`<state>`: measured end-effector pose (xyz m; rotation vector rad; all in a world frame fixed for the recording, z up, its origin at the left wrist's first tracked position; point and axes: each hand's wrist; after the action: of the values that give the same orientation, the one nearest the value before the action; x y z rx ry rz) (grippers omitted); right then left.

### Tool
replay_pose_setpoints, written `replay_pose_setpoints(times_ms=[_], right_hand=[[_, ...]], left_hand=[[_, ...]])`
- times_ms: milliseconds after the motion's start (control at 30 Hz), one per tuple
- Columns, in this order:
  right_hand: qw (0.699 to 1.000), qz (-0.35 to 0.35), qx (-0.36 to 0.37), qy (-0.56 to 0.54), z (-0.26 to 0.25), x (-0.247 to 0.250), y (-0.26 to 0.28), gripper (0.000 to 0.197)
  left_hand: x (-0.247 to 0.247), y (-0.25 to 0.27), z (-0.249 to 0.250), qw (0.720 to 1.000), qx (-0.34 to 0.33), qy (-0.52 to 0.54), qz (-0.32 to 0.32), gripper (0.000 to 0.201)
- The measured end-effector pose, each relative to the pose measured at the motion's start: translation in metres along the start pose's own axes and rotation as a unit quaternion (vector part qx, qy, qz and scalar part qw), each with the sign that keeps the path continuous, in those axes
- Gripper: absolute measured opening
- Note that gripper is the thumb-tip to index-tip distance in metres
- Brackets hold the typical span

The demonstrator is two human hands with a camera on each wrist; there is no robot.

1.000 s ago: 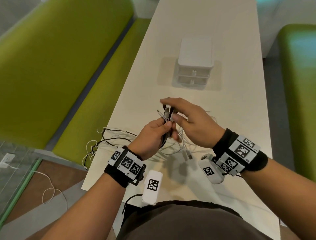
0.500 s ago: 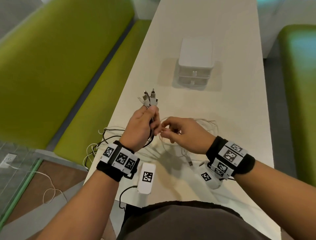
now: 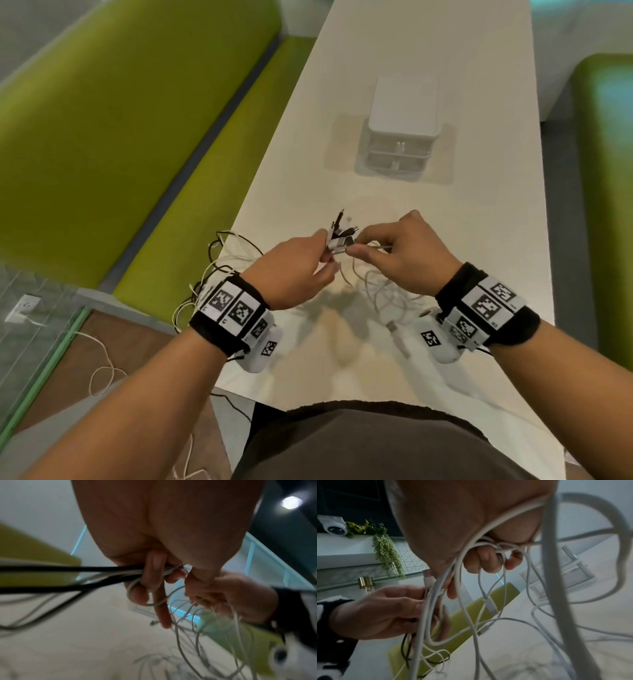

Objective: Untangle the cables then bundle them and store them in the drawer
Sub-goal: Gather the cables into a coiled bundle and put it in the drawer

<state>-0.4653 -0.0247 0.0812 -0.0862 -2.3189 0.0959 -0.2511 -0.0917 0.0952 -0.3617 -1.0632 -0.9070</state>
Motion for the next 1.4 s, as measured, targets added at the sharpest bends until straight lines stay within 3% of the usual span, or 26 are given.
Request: replay_pose_setpoints(times_ms=[67, 167, 267, 400, 433, 500, 567, 633, 700, 800, 900, 967, 1033, 1100, 1167, 1200, 1300, 1400], right_hand=[[1.000, -0.011, 0.009, -0.005, 0.003, 0.003, 0.001, 0.033], [0.988, -0.099, -0.035, 0.114, 0.008, 0.013, 0.001, 0.047], [0.964, -0.162, -0.078, 0.195, 0.016, 0.020, 0.000, 0.049], [0.984, -0.145, -0.094, 0.052, 0.019, 0.024, 0.001, 0.024], [0.987, -0.124, -0.095, 0.026, 0.017, 0.023, 0.001, 0.026], [0.988, -0.104, -0.105, 0.032, 0.013, 0.020, 0.001, 0.037], [0.977, -0.140, -0.117, 0.108, 0.009, 0.017, 0.000, 0.043], [0.961, -0.192, -0.100, 0.174, 0.003, 0.012, -0.002, 0.045], [0.960, -0.221, -0.072, 0.154, -0.006, 0.008, -0.002, 0.043], [0.972, -0.208, -0.027, 0.107, -0.017, 0.010, -0.002, 0.033], [0.983, -0.143, -0.051, 0.102, -0.007, 0.018, 0.001, 0.033], [0.972, -0.152, -0.079, 0.160, 0.002, 0.018, 0.004, 0.030], [0.969, -0.177, -0.079, 0.155, 0.010, 0.017, 0.006, 0.006], [0.975, -0.193, -0.045, 0.105, 0.019, 0.017, 0.008, 0.052], [0.981, -0.174, -0.047, 0.068, 0.025, 0.021, 0.007, 0.066], [0.984, -0.161, -0.055, 0.054, 0.024, 0.024, 0.006, 0.058], [0.992, -0.100, -0.074, 0.023, 0.022, 0.029, 0.004, 0.010], [0.990, -0.104, -0.083, 0.036, 0.014, 0.028, 0.003, 0.018]], left_hand=[[0.004, 0.002, -0.005, 1.000, 0.009, 0.012, 0.023, 0.029], [0.017, 0.004, -0.018, 0.995, 0.043, -0.023, 0.090, 0.036], [0.028, 0.005, -0.040, 0.983, 0.133, -0.034, 0.119, 0.031], [0.040, 0.012, -0.062, 0.953, 0.236, 0.036, 0.185, 0.023], [0.038, 0.013, -0.061, 0.950, 0.228, 0.062, 0.202, 0.021], [0.031, 0.015, -0.051, 0.956, 0.152, 0.079, 0.236, 0.020], [0.023, 0.015, -0.033, 0.963, 0.053, 0.079, 0.254, 0.026], [0.015, 0.011, -0.010, 0.967, -0.013, 0.113, 0.230, 0.032], [0.001, 0.005, 0.008, 0.979, -0.044, 0.128, 0.151, 0.032], [-0.013, -0.001, 0.018, 0.989, -0.020, 0.139, 0.048, 0.010], [-0.006, -0.001, 0.015, 0.984, 0.019, 0.159, 0.082, 0.028], [0.002, -0.001, 0.013, 0.981, 0.042, 0.159, 0.106, 0.029], [0.009, 0.000, 0.007, 0.977, 0.066, 0.141, 0.142, 0.020], [0.016, 0.002, -0.004, 0.969, 0.105, 0.121, 0.189, 0.027], [0.023, 0.006, -0.014, 0.959, 0.137, 0.104, 0.225, 0.038], [0.026, 0.008, -0.018, 0.956, 0.146, 0.097, 0.235, 0.039], [0.029, 0.013, -0.031, 0.949, 0.175, 0.071, 0.251, 0.033], [0.030, 0.013, -0.042, 0.951, 0.232, 0.032, 0.201, 0.031]])
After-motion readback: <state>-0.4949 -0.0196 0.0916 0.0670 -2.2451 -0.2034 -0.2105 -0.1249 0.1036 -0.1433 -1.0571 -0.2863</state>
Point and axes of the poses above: each hand's wrist, its own y-axis away from the middle knuckle, its own x-axis out of the back of the hand, z = x × y, and after that the axes turned 4 degrees about -x, right-handed
